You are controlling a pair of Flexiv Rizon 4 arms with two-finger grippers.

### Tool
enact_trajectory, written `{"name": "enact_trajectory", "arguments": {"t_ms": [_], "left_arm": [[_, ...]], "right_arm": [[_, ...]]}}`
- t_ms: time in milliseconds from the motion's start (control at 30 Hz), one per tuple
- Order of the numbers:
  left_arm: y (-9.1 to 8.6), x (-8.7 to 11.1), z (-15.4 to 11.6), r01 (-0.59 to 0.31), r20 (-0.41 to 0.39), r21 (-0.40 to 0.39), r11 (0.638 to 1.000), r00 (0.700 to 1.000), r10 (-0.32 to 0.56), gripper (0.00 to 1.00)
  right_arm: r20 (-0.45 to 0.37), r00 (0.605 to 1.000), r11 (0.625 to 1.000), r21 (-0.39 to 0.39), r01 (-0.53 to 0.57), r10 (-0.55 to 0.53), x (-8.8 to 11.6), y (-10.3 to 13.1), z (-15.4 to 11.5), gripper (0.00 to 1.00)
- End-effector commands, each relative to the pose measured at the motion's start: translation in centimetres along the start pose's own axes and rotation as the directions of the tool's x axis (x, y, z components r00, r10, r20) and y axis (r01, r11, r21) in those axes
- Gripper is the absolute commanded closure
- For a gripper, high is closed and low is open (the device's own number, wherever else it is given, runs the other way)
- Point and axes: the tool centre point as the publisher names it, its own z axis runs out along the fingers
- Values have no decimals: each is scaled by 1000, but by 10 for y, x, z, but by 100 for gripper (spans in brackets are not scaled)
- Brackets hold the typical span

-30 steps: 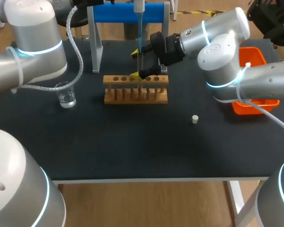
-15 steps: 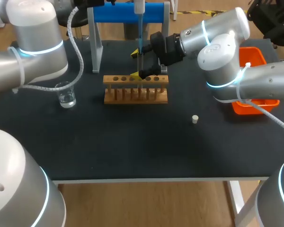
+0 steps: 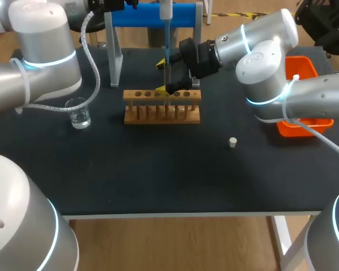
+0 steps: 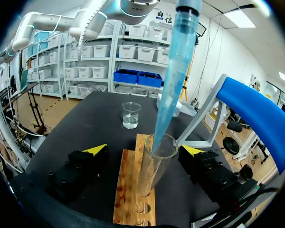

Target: Invert the test tube, pick up the pipette, mount the tip to pipette, aspirate from beaker and dispense into the tube, eject the tip, return the pipette, and cap with the stopper.

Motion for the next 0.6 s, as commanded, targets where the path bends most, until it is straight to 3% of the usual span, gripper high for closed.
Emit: {"name": "enact_trajectory", "arguments": {"t_ms": [33, 600], "left_arm": [[3, 0, -1, 1, -2, 5, 1000, 1000, -1, 100], [8, -3, 2, 11, -6, 4, 1000, 1000, -11, 100]], "right_arm": [[-1, 1000, 1000, 1, 0, 0, 0, 0, -1, 0], [-1, 1000, 1000, 1, 0, 0, 0, 0, -1, 0]]}}
